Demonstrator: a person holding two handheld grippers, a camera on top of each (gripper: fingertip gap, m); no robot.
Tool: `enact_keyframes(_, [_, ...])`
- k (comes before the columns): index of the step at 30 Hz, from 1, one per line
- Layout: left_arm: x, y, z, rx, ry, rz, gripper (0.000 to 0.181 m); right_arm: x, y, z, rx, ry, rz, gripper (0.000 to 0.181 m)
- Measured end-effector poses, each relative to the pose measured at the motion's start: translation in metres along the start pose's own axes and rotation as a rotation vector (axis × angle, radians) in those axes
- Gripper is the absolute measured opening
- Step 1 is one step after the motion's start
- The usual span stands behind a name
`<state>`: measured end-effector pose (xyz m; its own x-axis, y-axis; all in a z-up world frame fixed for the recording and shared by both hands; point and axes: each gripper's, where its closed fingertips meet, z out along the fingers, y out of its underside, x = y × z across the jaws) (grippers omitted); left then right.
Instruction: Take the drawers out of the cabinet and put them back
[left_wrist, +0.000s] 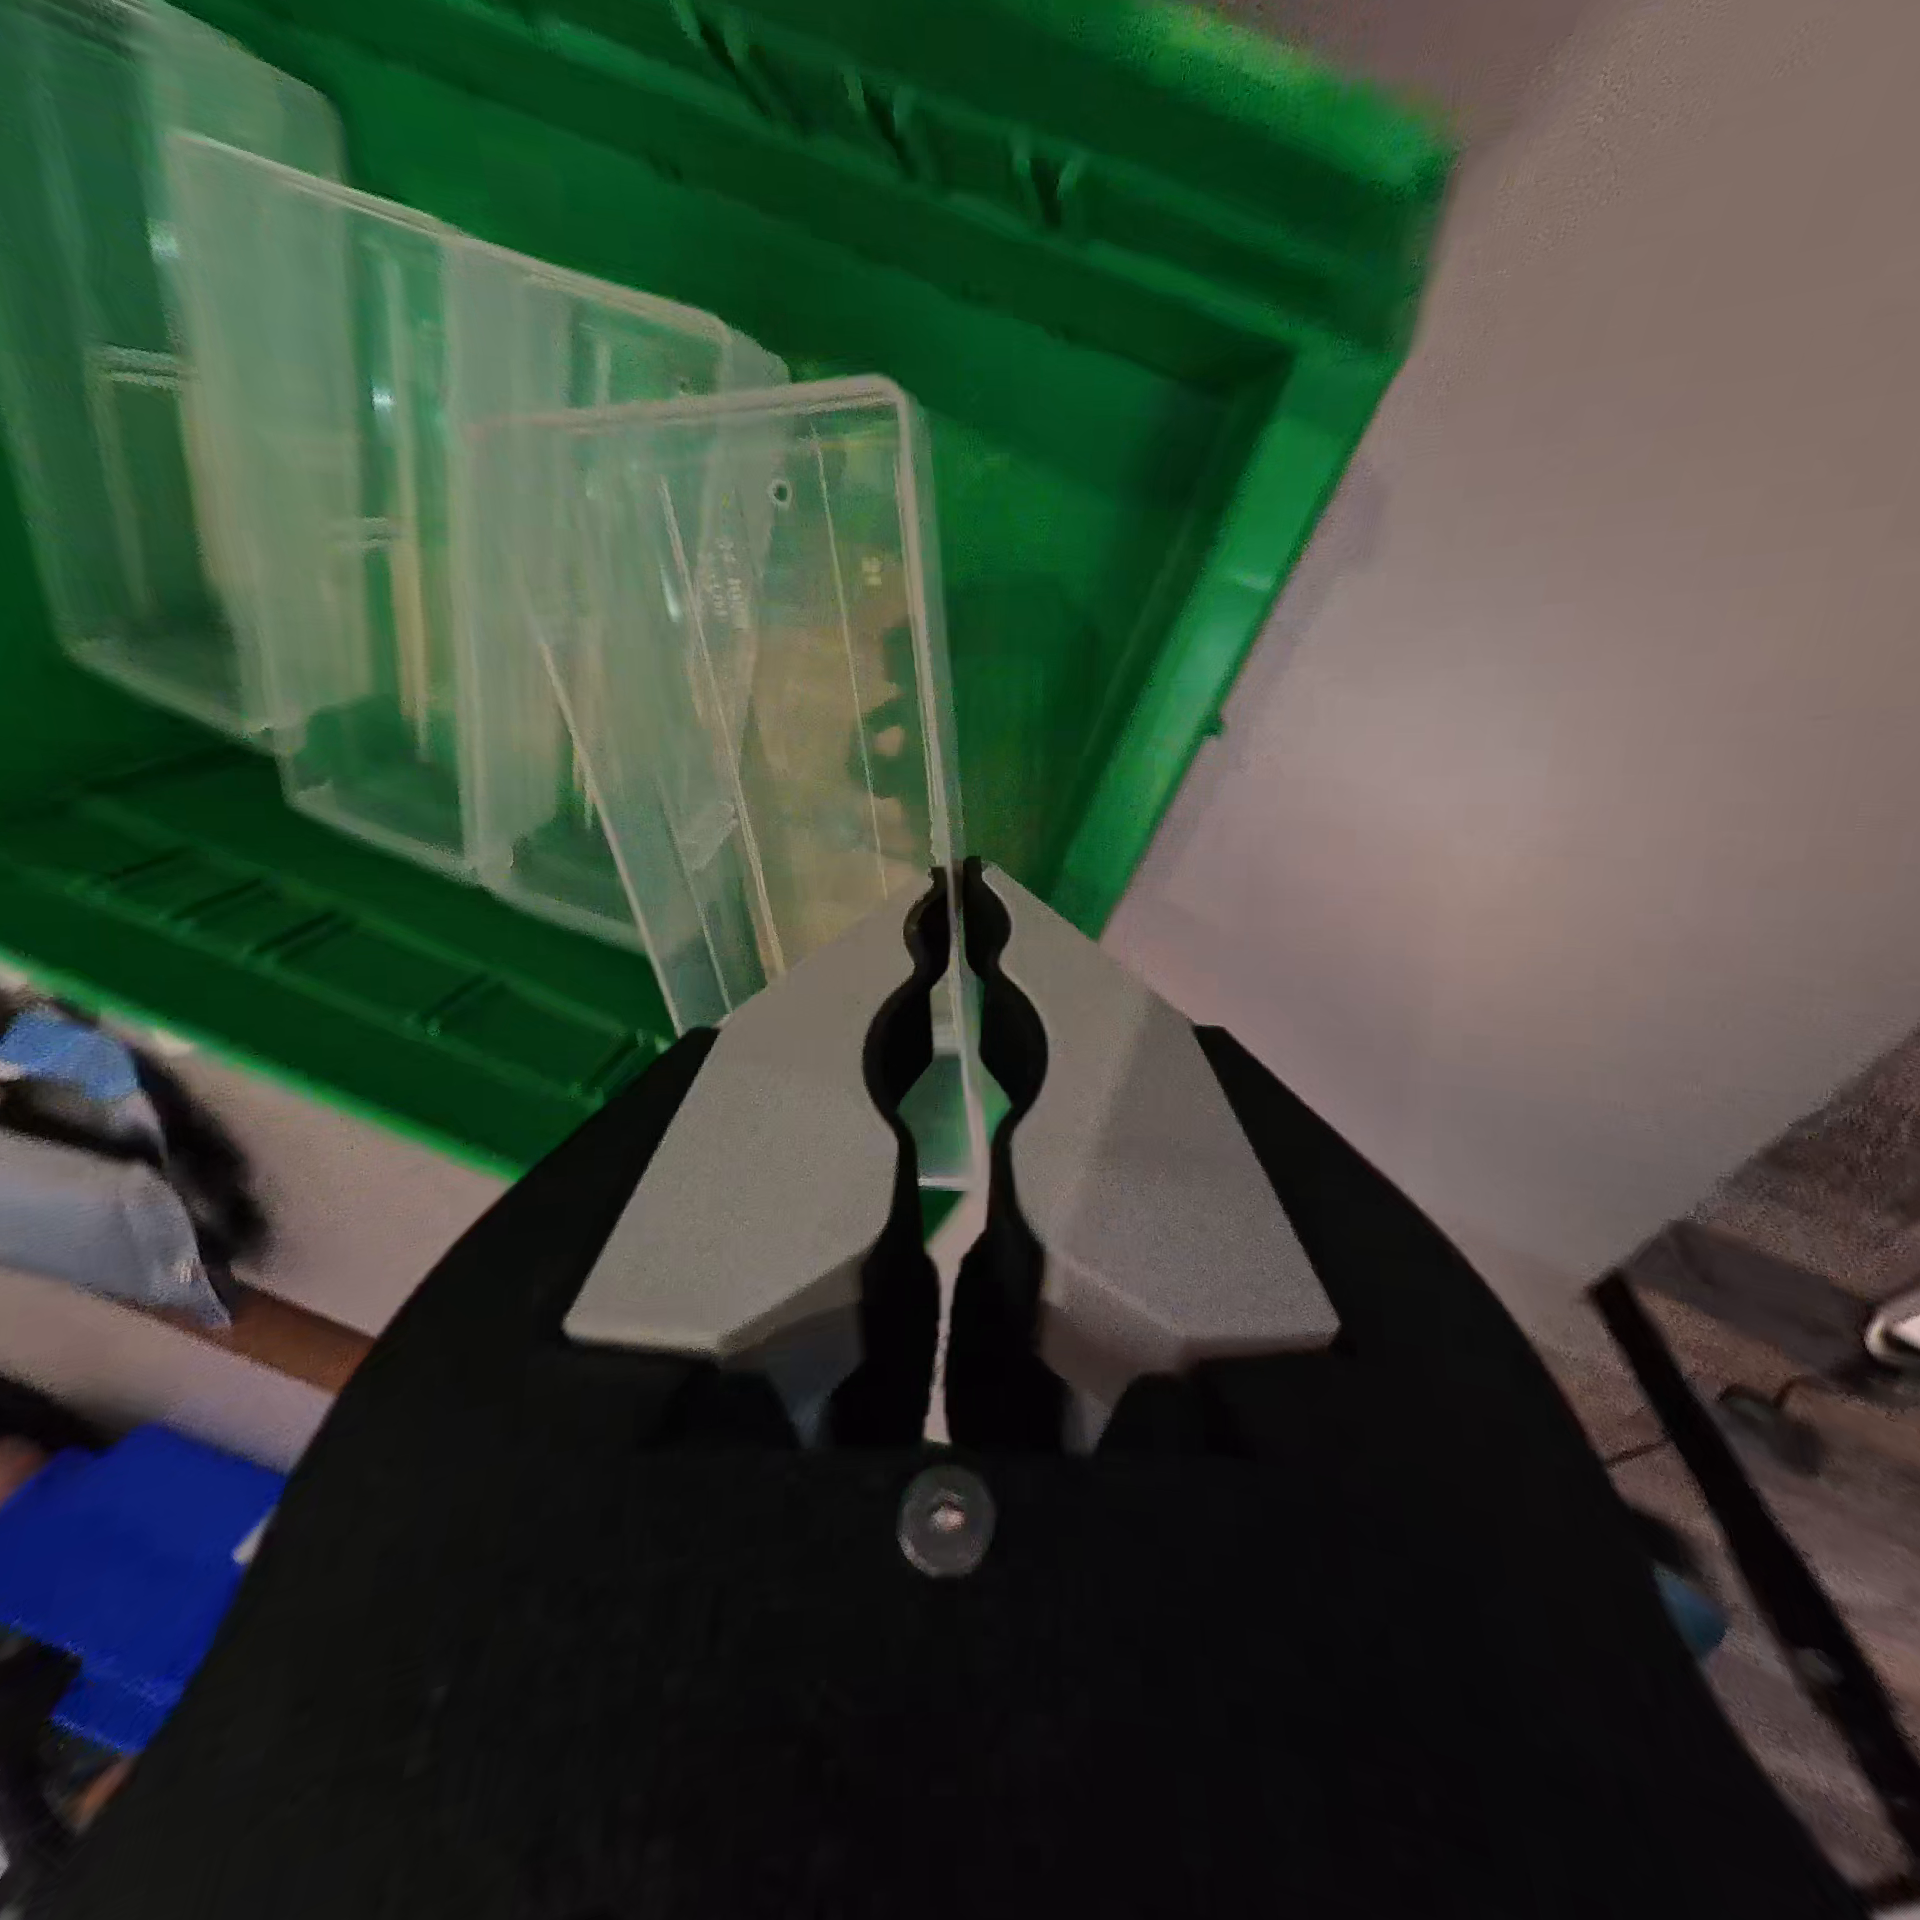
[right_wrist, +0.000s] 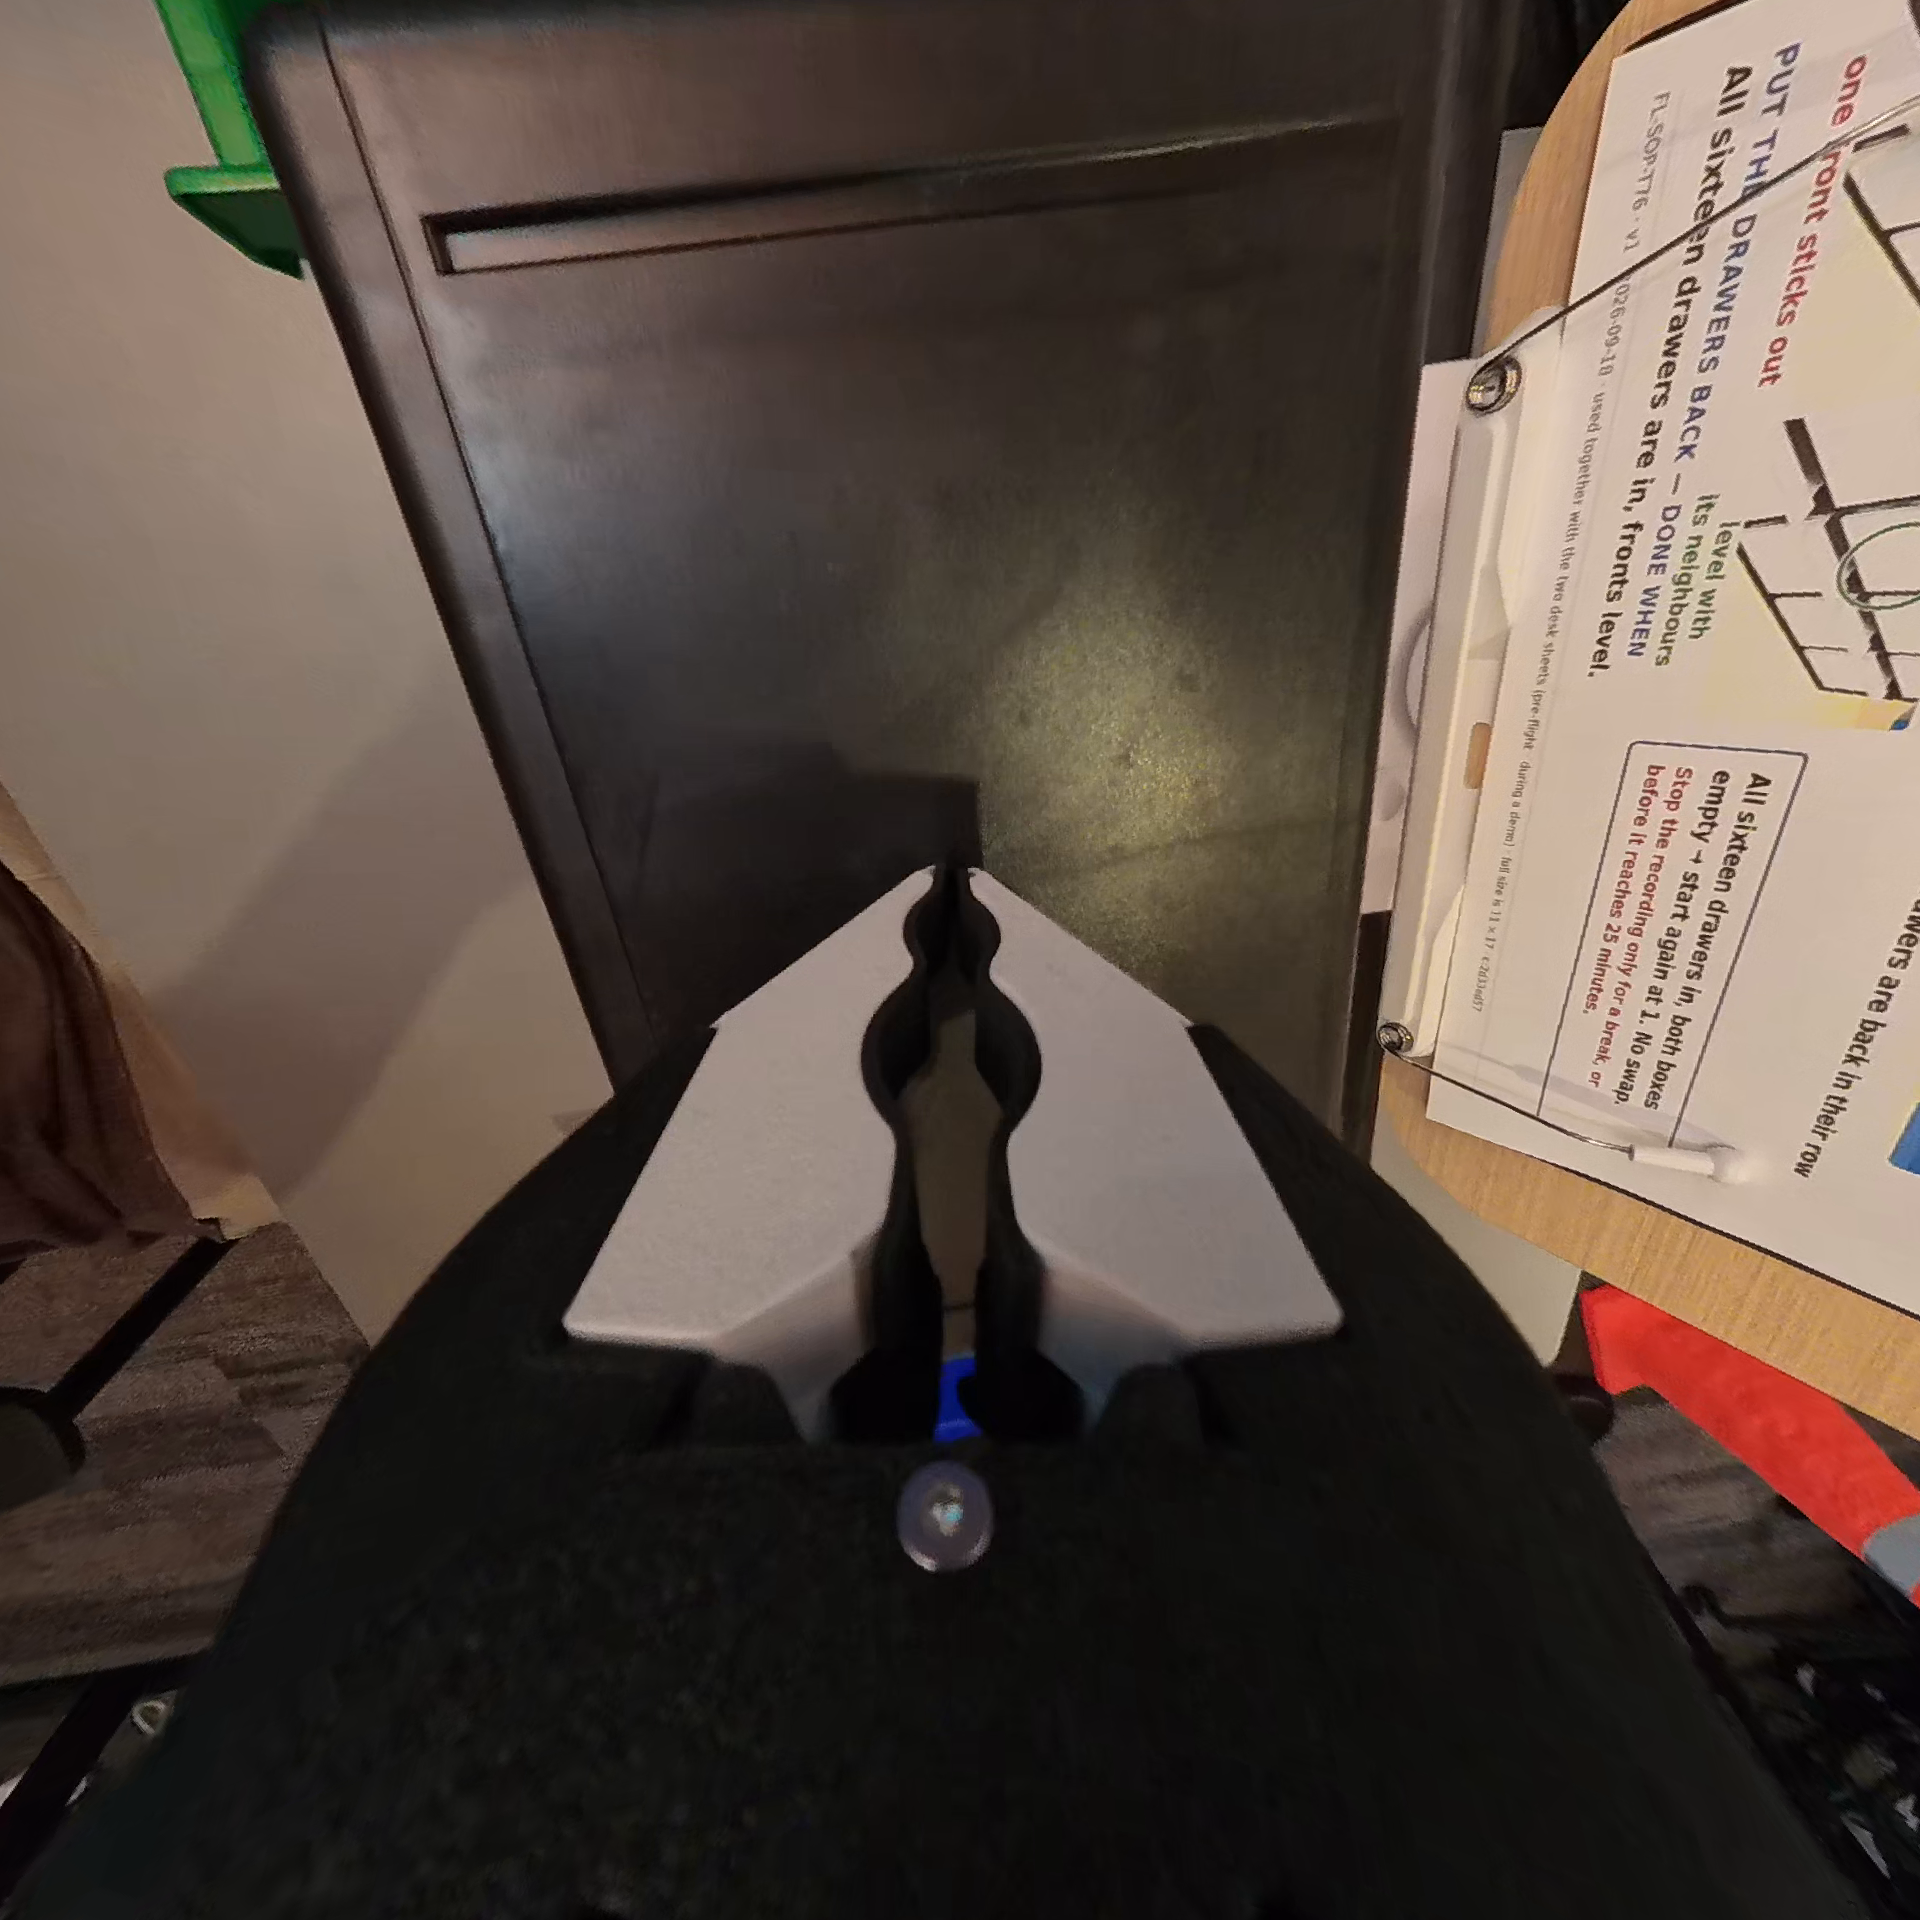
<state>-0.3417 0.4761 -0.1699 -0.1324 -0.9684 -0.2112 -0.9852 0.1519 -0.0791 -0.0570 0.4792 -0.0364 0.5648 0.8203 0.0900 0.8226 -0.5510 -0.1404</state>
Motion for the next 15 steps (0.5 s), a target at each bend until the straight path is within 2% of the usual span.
enact_keyframes(4, [0.031, -0.016, -0.072, 0.086, -0.086, -0.040, 0.000, 0.000, 0.000, 0.000, 0.000, 0.016, -0.007, 0.000])
enact_keyframes(7, [0.089, -0.050, -0.101, 0.214, 0.012, -0.115, 0.000, 0.000, 0.000, 0.000, 0.029, 0.005, 0.013, 0.000])
enact_keyframes(10, [0.150, -0.085, -0.086, 0.250, 0.095, -0.161, 0.000, 0.000, 0.000, 0.000, 0.071, -0.030, 0.046, 0.000])
enact_keyframes(13, [0.185, -0.111, -0.049, 0.222, 0.090, -0.172, 0.000, 0.000, 0.000, 0.000, 0.117, -0.067, 0.077, 0.000])
enact_keyframes(15, [0.208, -0.127, -0.028, 0.212, 0.149, -0.182, 0.000, 0.000, 0.000, 0.000, 0.144, -0.081, 0.088, 0.000])
